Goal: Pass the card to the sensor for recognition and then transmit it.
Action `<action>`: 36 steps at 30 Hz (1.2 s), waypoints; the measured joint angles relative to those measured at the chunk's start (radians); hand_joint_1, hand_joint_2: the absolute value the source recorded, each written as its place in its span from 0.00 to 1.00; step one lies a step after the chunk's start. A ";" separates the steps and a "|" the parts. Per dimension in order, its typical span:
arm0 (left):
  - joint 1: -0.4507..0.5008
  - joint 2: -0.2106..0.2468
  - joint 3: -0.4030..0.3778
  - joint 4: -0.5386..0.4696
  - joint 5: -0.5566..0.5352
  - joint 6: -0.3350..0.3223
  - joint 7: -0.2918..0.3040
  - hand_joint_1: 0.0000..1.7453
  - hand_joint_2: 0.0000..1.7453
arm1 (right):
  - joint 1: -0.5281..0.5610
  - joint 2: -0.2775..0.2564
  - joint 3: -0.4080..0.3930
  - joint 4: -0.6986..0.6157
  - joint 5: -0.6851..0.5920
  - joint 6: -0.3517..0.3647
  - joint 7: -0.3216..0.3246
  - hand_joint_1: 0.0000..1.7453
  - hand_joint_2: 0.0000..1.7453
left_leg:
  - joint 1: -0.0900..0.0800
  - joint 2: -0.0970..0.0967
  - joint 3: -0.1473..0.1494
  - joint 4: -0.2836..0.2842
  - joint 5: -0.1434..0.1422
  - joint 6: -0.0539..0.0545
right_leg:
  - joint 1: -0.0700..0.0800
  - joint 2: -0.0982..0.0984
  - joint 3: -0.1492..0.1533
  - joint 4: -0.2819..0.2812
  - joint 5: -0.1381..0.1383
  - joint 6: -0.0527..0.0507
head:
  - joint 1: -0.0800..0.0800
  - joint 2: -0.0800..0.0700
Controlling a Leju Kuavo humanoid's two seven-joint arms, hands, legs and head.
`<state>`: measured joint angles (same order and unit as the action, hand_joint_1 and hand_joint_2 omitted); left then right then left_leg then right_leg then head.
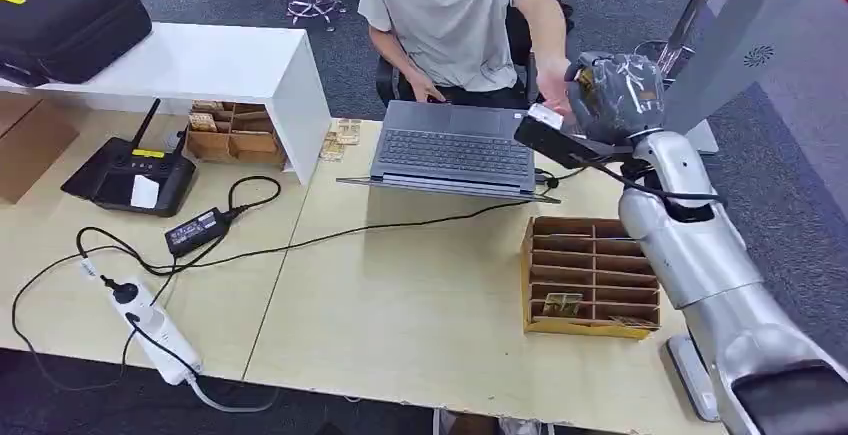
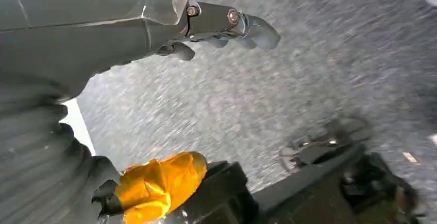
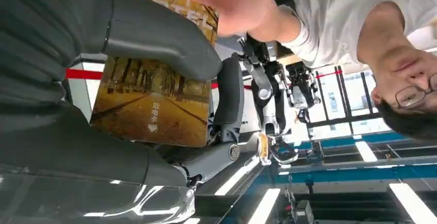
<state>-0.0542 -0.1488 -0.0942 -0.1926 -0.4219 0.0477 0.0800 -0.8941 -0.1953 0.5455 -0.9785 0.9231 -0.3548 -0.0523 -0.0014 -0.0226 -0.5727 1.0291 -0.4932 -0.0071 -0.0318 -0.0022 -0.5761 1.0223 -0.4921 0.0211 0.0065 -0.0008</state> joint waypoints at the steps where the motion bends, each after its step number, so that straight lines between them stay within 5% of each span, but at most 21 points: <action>1: 0.000 0.000 0.000 0.000 0.009 -0.006 -0.006 0.00 1.00 | 0.005 -0.001 -0.001 0.000 -0.002 0.001 -0.006 1.00 1.00 | 0.000 0.000 0.000 0.000 0.000 0.000 | 0.000 0.000 0.000 0.000 0.000 0.000 | 0.000 0.000; 4: 0.009 -0.010 0.002 0.000 0.041 -0.054 -0.020 0.00 1.00 | 0.011 -0.001 -0.001 0.000 -0.008 0.002 -0.009 1.00 1.00 | 0.000 0.001 0.000 0.000 0.000 0.000 | 0.000 0.001 -0.001 0.000 0.000 0.000 | 0.000 0.000; 25: 0.021 -0.018 0.025 0.000 0.096 -0.058 -0.020 0.00 1.00 | 0.072 -0.032 -0.016 -0.046 -0.043 -0.021 -0.043 1.00 1.00 | 0.001 0.001 -0.001 0.000 0.000 0.000 | 0.001 0.001 -0.001 -0.001 0.000 0.000 | 0.001 0.000; 36: 0.031 -0.026 0.090 0.000 0.159 -0.074 -0.023 0.00 1.00 | 0.378 -0.235 -0.116 -0.350 -0.016 -0.072 -0.050 1.00 1.00 | 0.001 -0.005 -0.001 0.001 -0.002 0.002 | 0.001 -0.005 0.000 -0.005 -0.001 0.002 | 0.001 0.000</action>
<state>-0.0228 -0.1751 -0.0042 -0.1926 -0.2624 -0.0263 0.0572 -0.5159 -0.4300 0.4295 -1.3284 0.9072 -0.4269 -0.1019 -0.0002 -0.0280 -0.5741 1.0303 -0.4952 -0.0054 -0.0308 -0.0071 -0.5761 1.0175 -0.4933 0.0227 0.0073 -0.0008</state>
